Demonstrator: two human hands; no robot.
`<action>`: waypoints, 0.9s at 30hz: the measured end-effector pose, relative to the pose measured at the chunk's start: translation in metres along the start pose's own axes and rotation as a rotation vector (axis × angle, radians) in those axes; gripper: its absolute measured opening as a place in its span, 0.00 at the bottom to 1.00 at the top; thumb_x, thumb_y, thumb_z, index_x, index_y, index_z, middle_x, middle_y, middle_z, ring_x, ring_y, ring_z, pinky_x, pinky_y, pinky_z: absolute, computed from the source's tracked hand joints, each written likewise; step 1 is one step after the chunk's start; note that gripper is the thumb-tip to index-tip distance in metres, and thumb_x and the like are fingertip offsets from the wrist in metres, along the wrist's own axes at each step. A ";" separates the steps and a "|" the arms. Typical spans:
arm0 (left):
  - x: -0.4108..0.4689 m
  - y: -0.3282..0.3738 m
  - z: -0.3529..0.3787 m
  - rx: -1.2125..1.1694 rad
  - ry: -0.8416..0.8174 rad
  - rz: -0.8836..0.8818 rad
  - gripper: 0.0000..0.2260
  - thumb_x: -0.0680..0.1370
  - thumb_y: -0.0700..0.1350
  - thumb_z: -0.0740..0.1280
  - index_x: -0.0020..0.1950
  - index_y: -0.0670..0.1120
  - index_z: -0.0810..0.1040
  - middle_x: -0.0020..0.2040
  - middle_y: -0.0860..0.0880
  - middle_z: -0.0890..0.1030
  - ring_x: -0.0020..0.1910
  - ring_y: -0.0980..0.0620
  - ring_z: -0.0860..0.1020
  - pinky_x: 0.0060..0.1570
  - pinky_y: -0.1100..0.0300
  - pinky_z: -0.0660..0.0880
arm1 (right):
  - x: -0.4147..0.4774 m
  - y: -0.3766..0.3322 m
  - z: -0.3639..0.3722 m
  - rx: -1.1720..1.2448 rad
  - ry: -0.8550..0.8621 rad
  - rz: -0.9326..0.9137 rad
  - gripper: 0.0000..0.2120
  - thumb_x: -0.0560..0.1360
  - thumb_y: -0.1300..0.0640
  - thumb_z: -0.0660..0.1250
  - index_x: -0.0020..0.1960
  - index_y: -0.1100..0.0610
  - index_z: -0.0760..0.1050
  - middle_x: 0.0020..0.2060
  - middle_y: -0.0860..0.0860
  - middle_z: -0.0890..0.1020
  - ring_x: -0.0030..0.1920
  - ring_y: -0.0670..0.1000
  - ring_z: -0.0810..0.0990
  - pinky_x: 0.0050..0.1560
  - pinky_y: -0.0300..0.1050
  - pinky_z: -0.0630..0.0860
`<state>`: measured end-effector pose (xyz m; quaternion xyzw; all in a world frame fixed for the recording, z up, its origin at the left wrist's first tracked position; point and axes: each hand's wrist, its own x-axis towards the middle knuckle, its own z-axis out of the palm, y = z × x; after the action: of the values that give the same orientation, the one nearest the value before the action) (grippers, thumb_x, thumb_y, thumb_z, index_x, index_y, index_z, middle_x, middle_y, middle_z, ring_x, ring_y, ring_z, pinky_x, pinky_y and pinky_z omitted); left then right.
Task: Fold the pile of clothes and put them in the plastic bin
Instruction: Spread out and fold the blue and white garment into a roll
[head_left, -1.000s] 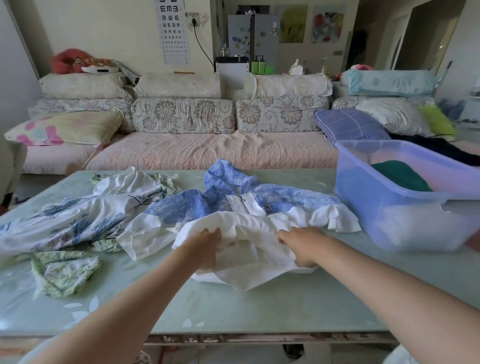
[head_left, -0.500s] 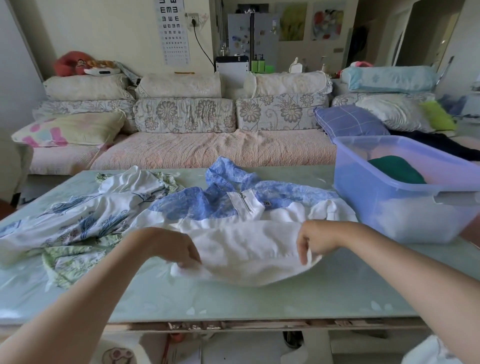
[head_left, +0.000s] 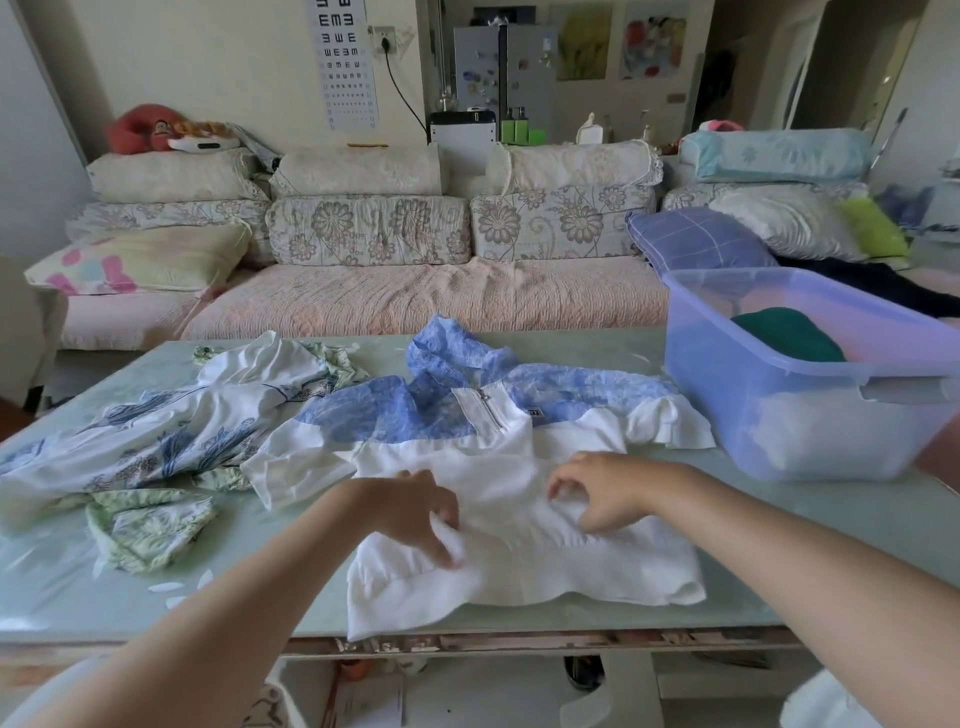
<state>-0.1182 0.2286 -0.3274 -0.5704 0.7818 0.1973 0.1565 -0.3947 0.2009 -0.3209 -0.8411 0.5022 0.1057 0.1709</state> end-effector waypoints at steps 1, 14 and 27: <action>0.001 0.000 -0.003 -0.085 -0.060 0.002 0.18 0.73 0.61 0.71 0.59 0.55 0.79 0.54 0.56 0.76 0.56 0.52 0.75 0.56 0.59 0.73 | 0.002 -0.001 -0.002 0.042 -0.054 0.027 0.16 0.71 0.54 0.67 0.58 0.44 0.79 0.54 0.44 0.76 0.53 0.47 0.78 0.54 0.43 0.76; 0.094 -0.031 -0.076 -0.244 0.606 -0.108 0.12 0.82 0.43 0.59 0.55 0.40 0.81 0.51 0.42 0.82 0.48 0.44 0.79 0.42 0.59 0.70 | 0.114 0.016 -0.052 0.174 0.445 0.047 0.11 0.78 0.57 0.61 0.51 0.44 0.79 0.54 0.46 0.82 0.52 0.49 0.78 0.52 0.44 0.74; 0.212 -0.120 -0.097 0.070 0.537 -0.395 0.19 0.79 0.44 0.63 0.71 0.49 0.67 0.63 0.45 0.74 0.60 0.42 0.77 0.52 0.51 0.73 | 0.282 0.027 -0.080 -0.332 0.344 0.072 0.33 0.81 0.61 0.56 0.79 0.37 0.52 0.68 0.55 0.74 0.61 0.59 0.77 0.47 0.46 0.70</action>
<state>-0.0693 -0.0272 -0.3582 -0.7367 0.6759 -0.0214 -0.0005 -0.2845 -0.0708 -0.3513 -0.8450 0.5291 0.0483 -0.0617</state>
